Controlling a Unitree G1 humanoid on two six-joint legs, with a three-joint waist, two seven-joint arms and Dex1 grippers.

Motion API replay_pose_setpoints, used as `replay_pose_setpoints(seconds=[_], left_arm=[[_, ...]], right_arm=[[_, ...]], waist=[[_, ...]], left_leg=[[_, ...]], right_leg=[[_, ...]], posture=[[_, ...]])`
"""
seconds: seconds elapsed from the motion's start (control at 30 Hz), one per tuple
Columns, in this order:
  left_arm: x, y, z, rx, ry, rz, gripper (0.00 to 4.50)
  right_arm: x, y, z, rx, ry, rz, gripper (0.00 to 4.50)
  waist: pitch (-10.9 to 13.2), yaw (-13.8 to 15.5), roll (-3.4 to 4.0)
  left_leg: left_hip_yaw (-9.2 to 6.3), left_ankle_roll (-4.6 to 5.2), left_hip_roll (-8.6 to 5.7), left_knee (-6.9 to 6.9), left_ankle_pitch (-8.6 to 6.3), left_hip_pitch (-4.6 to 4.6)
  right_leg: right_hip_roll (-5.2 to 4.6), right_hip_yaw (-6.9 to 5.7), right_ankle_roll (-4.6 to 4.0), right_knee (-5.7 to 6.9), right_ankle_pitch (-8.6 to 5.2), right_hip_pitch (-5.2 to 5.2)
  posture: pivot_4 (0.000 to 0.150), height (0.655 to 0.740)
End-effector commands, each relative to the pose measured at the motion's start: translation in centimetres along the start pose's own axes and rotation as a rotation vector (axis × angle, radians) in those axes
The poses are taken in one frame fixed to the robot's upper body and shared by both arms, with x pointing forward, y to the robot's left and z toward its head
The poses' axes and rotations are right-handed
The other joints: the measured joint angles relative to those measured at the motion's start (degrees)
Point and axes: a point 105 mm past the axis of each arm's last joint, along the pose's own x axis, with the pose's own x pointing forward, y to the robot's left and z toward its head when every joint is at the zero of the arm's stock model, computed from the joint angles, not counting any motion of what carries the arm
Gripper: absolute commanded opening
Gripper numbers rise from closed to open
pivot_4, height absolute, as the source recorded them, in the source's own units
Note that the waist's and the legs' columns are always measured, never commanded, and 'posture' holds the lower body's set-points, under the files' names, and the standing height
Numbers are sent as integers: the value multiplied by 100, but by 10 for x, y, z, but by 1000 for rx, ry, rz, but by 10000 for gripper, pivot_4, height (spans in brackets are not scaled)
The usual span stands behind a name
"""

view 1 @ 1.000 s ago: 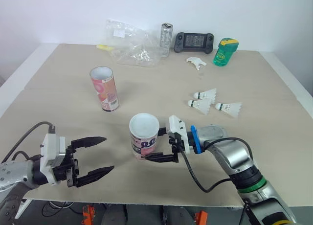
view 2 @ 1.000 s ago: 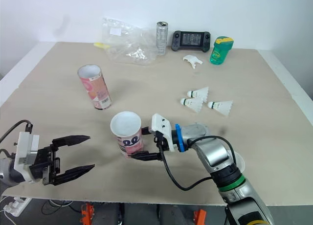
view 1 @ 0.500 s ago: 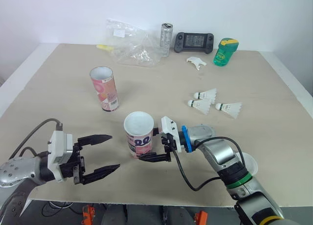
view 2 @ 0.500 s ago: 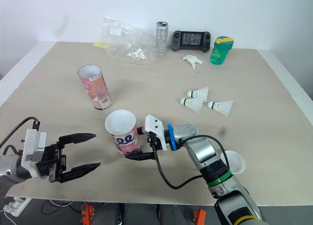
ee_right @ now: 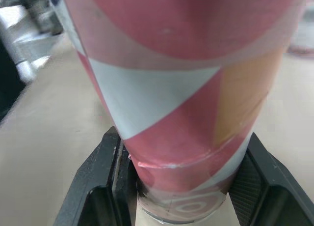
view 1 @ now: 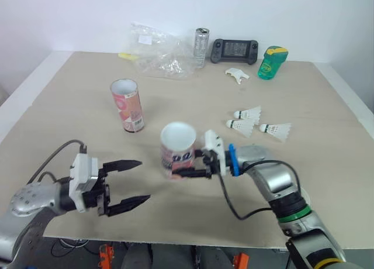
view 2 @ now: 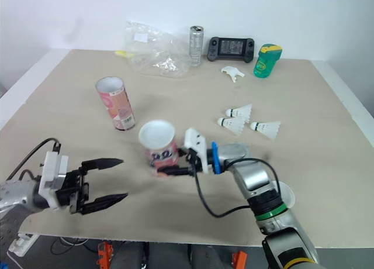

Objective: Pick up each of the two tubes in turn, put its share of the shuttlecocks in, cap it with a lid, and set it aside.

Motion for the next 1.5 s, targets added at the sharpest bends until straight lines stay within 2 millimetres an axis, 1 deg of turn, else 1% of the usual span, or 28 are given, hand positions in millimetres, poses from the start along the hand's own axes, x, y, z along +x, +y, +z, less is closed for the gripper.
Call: replay_pose_setpoints(seconds=[0.03,0.07,0.1,0.17,0.2,0.23,0.3,0.37,0.4,0.47,0.5,0.53,0.6,0.63,0.7,0.73,0.77,0.87,1.0,1.2,1.27,1.3,1.33,1.37,1.4,1.5], left_arm=[[14,11,2,38,-26,-3,45000],[19,14,2,42,-35,-4,45000],[23,17,2,45,-40,-5,45000],[37,22,3,54,-65,-25,45000],[46,26,3,66,-73,-28,45000],[52,29,4,69,-86,-38,45000],[62,32,4,71,-104,-51,45000],[69,36,3,82,-111,-50,45000],[74,39,2,93,-111,-45,45000],[79,42,0,108,-115,-40,45000],[84,44,0,118,-125,-41,45000],[87,45,1,124,-145,-39,45000],[94,47,8,119,-194,-30,45000],[97,48,13,116,-219,-25,45000],[104,49,24,135,-273,-33,45000],[108,49,32,147,-301,-38,45000],[111,50,40,155,-323,-43,45000],[115,50,55,169,-361,-64,45000],[116,46,64,175,-367,-98,45000],[115,44,65,175,-356,-118,45000],[114,43,64,169,-350,-122,45000],[114,44,64,166,-348,-120,45000],[114,44,63,164,-345,-119,45000],[113,43,63,163,-344,-118,45000],[113,43,62,162,-342,-117,45000],[113,44,61,164,-336,-113,45000]], right_arm=[[-47,-37,33,-22,-108,-232,23152],[-63,-47,37,-23,-122,-306,23152],[-73,-52,39,-24,-130,-349,23152],[-110,-73,43,-10,-139,-521,23152],[-139,-88,44,-4,-137,-648,23152],[-162,-97,45,11,-136,-746,23152],[-202,-111,45,16,-130,-912,23152],[-236,-119,43,33,-118,-1040,23152],[-258,-122,42,46,-109,-1130,23152],[-288,-125,40,61,-98,-1245,23152],[-313,-124,33,85,-71,-1342,23152],[-332,-122,27,117,-62,-1405,23152],[-353,-119,17,154,-49,-1483,23152],[-359,-117,12,169,-46,-1505,23152],[-369,-112,-8,229,-24,-1555,23152],[-371,-110,-18,258,-9,-1571,23152],[-372,-108,-26,280,1,-1581,23152],[-369,-107,-40,328,2,-1587,23152],[-362,-106,-56,383,10,-1577,23152],[-356,-102,-75,451,18,-1571,23152],[-355,-99,-83,505,-14,-1577,30754],[-354,-98,-84,510,-22,-1574,32980],[-354,-97,-85,521,-27,-1572,38217],[-353,-96,-86,530,-31,-1558,42362],[-351,-95,-87,536,-36,-1540,44559],[-353,-91,-91,561,-13,-1538,44559]], waist=[[3,5,3],[3,5,3],[3,8,3],[4,0,4],[5,9,6],[7,12,9],[8,8,11],[8,-14,14],[9,-24,16],[13,-15,25],[16,-13,31],[18,-12,35],[18,-5,37],[18,-7,37],[18,-37,37],[17,-59,49],[16,-60,51],[15,-58,55],[13,-76,57],[13,-74,58],[13,-73,58],[13,-73,57],[13,-74,57],[13,-74,58],[13,-74,58],[13,-73,59]], left_leg=[[-1,0,-4,1,0,-1],[0,0,-5,3,0,-3],[1,0,-7,3,0,-4],[0,0,-11,4,0,-8],[1,0,-12,4,0,-9],[-1,0,-15,4,0,-12],[-2,0,-20,5,0,-19],[0,7,-21,3,-4,-21],[0,7,-21,3,-4,-21],[-1,9,-24,1,-5,-19],[0,9,-24,0,-5,-20],[1,9,-26,1,-5,-20],[2,9,-35,1,-5,-21],[3,9,-36,1,-5,-21],[4,9,-38,2,-5,-22],[9,9,-38,2,-5,-20],[14,9,-42,2,-5,-12],[13,6,-45,4,-1,-9],[14,6,-50,10,0,-4],[13,5,-51,10,1,-5],[12,4,-51,11,1,-4],[11,4,-51,11,1,-3],[11,4,-51,11,1,-3],[10,4,-51,11,1,-3],[11,4,-51,12,1,-3],[11,4,-53,12,1,-3]], right_leg=[[-1,3,3,0,2,1],[-1,6,5,0,3,0],[-2,10,7,-2,5,1],[-1,15,8,-3,6,0],[-1,17,2,-4,10,1],[-1,17,-10,-5,18,1],[-4,19,-7,-6,20,-2],[-3,25,-7,-10,19,-3],[-3,25,-7,-9,19,-3],[-3,25,-8,-10,19,-3],[-3,27,-8,-10,19,-3],[-6,28,-7,-11,18,-3],[-14,30,-2,-13,16,-1],[-15,31,0,-15,16,1],[-17,33,4,-18,17,2],[-16,40,11,-21,22,3],[-16,52,17,-20,26,6],[-18,53,25,-19,31,11],[-19,62,34,-20,37,17],[-21,61,35,-21,36,19],[-21,60,35,-22,36,21],[-21,59,35,-22,36,22],[-21,58,35,-22,36,24],[-21,58,35,-23,36,24],[-21,59,35,-23,36,25],[-21,60,37,-25,36,25]], posture=[[1500,7236],[1500,7236],[1500,7236],[1500,7236],[1500,7236],[1500,7236],[1500,7236],[1500,7236],[1500,7236],[1500,7236],[1500,7236],[1500,7236],[1500,7236],[1500,7236],[1500,7236],[1500,7236],[1500,7236],[1500,7236],[1500,7236],[1500,7236],[1500,7236],[1500,7236],[1500,7236],[1500,7236],[1500,7236],[1500,7236]])
